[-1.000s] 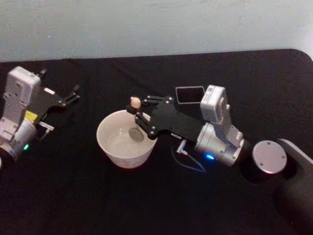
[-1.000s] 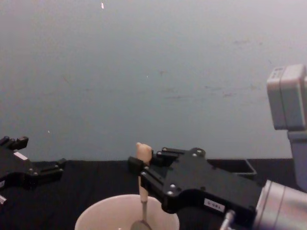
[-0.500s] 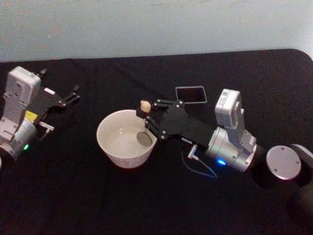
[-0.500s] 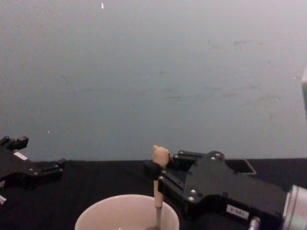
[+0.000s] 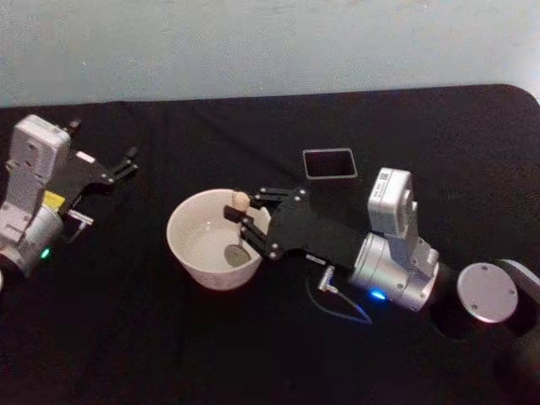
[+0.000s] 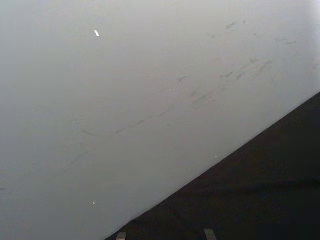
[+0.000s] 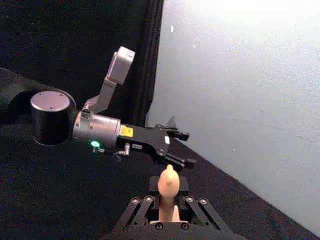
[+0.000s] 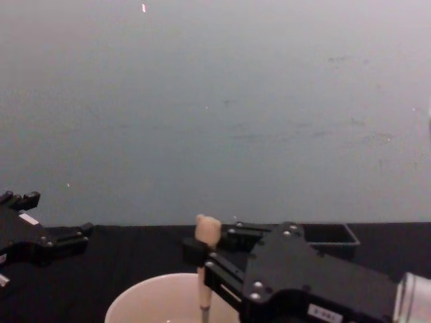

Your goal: Pick up the stirring spoon with one hand, stir inside the cup, then place it back in its original position.

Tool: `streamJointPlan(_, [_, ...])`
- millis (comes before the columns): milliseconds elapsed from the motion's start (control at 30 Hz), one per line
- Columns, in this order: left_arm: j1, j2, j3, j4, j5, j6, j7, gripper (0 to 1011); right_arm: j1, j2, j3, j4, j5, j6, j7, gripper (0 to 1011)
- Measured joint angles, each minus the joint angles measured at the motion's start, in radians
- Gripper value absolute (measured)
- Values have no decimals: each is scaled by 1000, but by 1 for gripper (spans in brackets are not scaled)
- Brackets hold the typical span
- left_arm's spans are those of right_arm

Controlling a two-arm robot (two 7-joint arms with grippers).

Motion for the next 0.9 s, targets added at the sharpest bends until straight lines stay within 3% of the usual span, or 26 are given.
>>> streamJointPlan(500, [0,0,0,0,0,0,0,1001,51,-67,-34,73,-30,0,-23,201])
streamJointPlan(900, [0,0,0,0,0,0,0,1001,91,-110,-31,139,-61,-7,-59,201])
